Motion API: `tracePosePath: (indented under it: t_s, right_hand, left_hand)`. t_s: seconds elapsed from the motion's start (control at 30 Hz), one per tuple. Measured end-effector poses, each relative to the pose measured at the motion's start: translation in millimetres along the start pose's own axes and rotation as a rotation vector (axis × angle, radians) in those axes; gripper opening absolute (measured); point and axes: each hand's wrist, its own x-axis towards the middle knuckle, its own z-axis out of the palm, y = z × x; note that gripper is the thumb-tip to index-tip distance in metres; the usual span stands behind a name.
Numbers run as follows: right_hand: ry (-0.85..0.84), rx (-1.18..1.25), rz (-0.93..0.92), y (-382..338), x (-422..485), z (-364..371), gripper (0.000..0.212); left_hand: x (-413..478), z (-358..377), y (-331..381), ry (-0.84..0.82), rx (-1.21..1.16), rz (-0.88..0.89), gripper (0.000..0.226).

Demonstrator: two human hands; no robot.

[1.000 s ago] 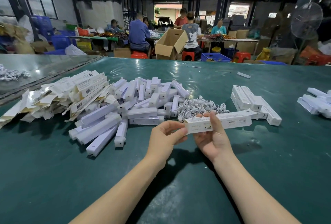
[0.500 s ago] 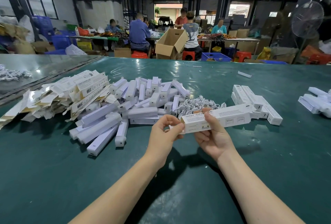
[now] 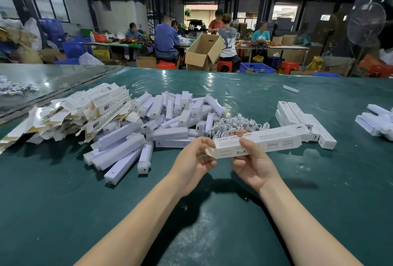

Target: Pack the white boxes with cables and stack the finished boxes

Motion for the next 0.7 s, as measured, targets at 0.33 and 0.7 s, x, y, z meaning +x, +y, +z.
tracePosePath:
  t_s: [0.33,0.7]
  right_hand:
    - [-0.046,0.003,0.029,2.3,1.0,-0.4,0.021]
    - [-0.035,0.071,0.007,2.2,1.3,-3.3,0.016]
  left_hand:
    - [4.8,-9.0,-7.8,0.09,-0.108,0.028,0.021]
    - [2.0,-5.8,-5.5,0.112,-0.299,-0.052,0.012]
